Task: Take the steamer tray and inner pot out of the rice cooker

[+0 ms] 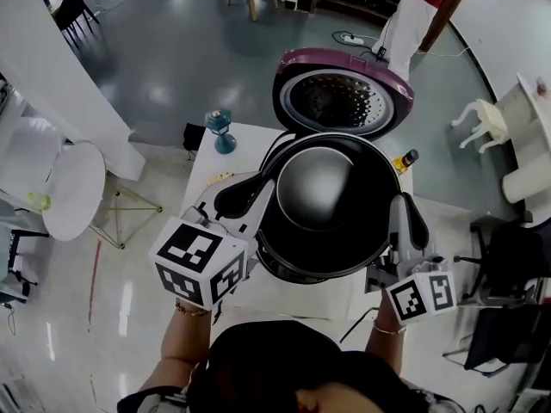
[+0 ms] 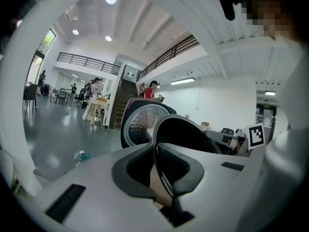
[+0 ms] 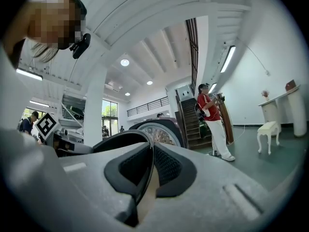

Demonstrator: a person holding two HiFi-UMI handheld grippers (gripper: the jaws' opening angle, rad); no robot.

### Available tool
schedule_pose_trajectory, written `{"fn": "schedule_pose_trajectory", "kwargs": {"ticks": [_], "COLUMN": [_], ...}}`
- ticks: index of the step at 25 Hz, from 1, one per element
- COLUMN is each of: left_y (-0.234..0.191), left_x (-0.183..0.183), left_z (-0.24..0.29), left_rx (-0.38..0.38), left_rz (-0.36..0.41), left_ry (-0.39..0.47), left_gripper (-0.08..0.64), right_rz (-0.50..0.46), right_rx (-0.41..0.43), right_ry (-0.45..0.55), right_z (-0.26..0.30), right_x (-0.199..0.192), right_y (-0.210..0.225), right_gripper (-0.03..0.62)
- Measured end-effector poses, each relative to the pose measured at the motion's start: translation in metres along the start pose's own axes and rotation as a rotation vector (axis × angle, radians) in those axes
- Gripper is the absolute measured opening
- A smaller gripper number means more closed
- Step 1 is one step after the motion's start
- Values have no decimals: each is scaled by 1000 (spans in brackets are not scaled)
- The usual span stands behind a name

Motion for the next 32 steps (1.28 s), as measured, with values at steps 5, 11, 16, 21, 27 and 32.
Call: {"fn": "schedule_pose_trajectory", "kwargs": {"ticks": [5,11,16,21,27,32], "left_y": [35,95,142,186,224,253], "left_x": [6,3,-5,-20,-46,-72], "left_z": [-2,9,24,38,50,57], "left_rx": [-15,-45,-72,-93,-112,-104], "left_rz": [4,1,0,3,-22,-39], "left_ry": [11,20,-4,-32,-88,-134], "left_gripper": [28,29,28,28,28,28], "right_rz": [36,37,54,78,127,140], "right_rx": [9,-6,-30,-63,-85,-98], "right_ry": [22,34,30,20,-4,-42], "right_z": [-28,-78,-118,-159,-199,-228], "right_x": [16,35,42,40,29,15], "right_y": [17,52,83,112,139,158], "right_gripper": [31,29,29,29,29,29]}}
Point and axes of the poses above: the fingertips, and each gripper's own axes: z forward along the fingers, y to its right, x out of its top, the point moved 8 cm from there along -z, backward along the fingers, and after that the axes turned 11 degrees about x, right-handed, at the moved point
